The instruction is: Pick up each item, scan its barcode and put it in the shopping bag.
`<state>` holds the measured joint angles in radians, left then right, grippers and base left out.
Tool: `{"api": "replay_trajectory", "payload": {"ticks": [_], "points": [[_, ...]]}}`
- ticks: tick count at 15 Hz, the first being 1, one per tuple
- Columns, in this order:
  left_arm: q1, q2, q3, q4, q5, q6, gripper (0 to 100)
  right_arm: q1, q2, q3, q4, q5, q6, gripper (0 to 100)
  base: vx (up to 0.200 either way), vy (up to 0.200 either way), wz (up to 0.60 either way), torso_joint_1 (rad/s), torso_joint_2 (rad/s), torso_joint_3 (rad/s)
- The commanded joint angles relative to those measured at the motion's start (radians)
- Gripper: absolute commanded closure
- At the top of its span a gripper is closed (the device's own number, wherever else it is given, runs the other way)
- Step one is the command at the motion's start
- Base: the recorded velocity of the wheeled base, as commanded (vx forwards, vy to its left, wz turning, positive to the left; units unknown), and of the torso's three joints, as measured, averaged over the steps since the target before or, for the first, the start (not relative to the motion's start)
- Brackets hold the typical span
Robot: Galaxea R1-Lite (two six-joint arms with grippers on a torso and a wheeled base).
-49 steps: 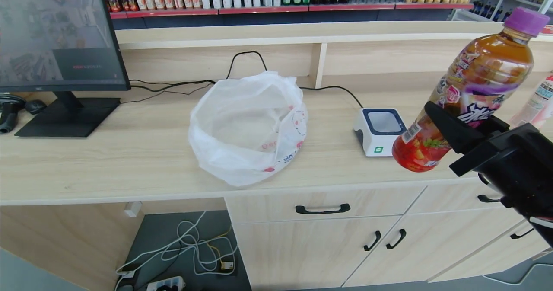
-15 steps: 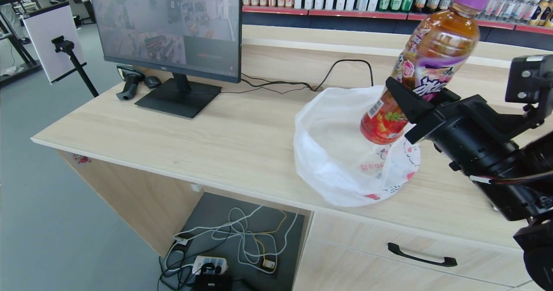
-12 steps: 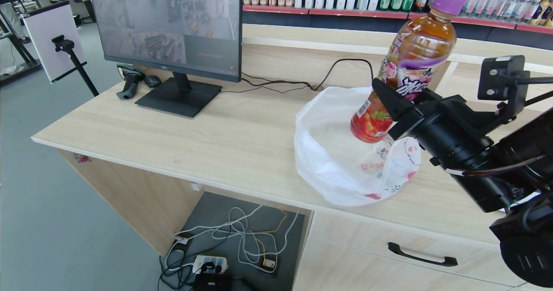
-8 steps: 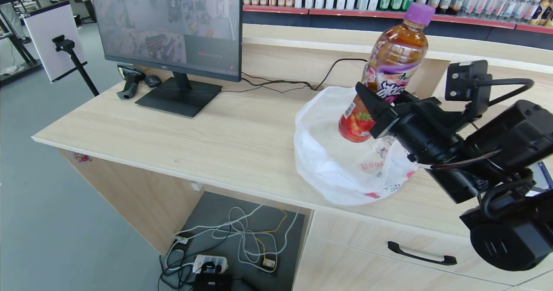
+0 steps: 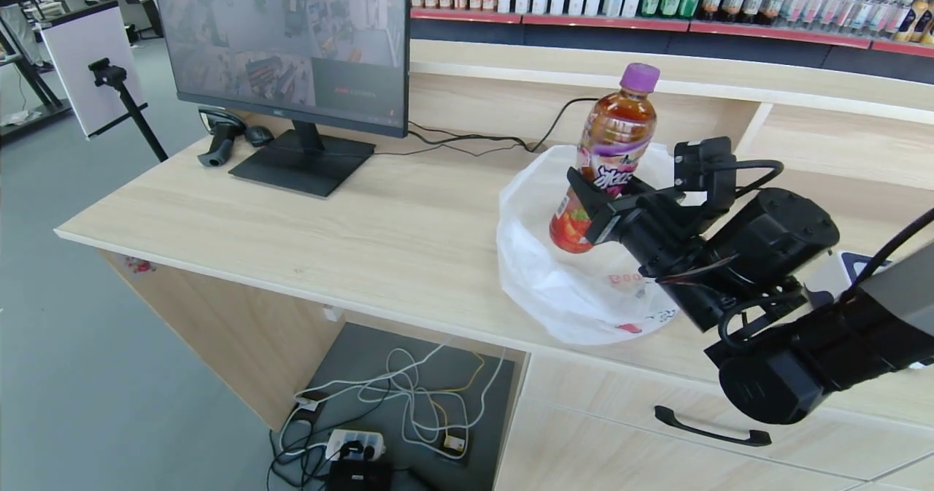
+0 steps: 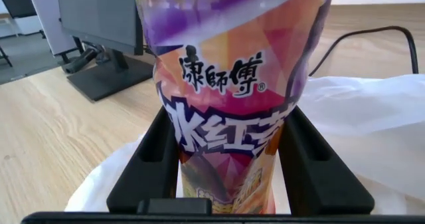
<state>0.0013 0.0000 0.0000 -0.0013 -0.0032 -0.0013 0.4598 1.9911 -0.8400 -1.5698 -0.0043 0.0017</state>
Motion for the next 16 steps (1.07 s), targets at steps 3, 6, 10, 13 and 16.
{"api": "replay_trajectory", "payload": {"ticks": [3, 6, 10, 13, 16], "points": [[0.000, 0.000, 0.000, 0.000, 0.000, 0.000, 100, -0.018, 0.110, -0.085, -0.001, 0.001, 0.009, 100, 0.000, 0.000, 0.00, 0.000, 0.00, 0.000], [0.000, 0.000, 0.000, 0.000, 0.000, 0.000, 100, -0.039, 0.149, -0.116, -0.001, 0.004, 0.009, 100, 0.000, 0.000, 0.00, 0.000, 0.00, 0.000], [0.000, 0.000, 0.000, 0.000, 0.000, 0.001, 100, -0.039, 0.184, -0.125, -0.001, 0.007, 0.011, 100, 0.000, 0.000, 0.00, 0.000, 0.00, 0.000], [0.000, 0.000, 0.000, 0.000, 0.000, 0.001, 100, -0.029, 0.207, -0.122, -0.001, 0.004, 0.021, 100, 0.000, 0.000, 0.00, 0.000, 0.00, 0.000], [0.000, 0.000, 0.000, 0.001, 0.000, 0.001, 100, -0.029, 0.209, -0.122, -0.001, 0.004, 0.023, 100, 0.000, 0.000, 0.00, 0.000, 0.00, 0.000]]}}
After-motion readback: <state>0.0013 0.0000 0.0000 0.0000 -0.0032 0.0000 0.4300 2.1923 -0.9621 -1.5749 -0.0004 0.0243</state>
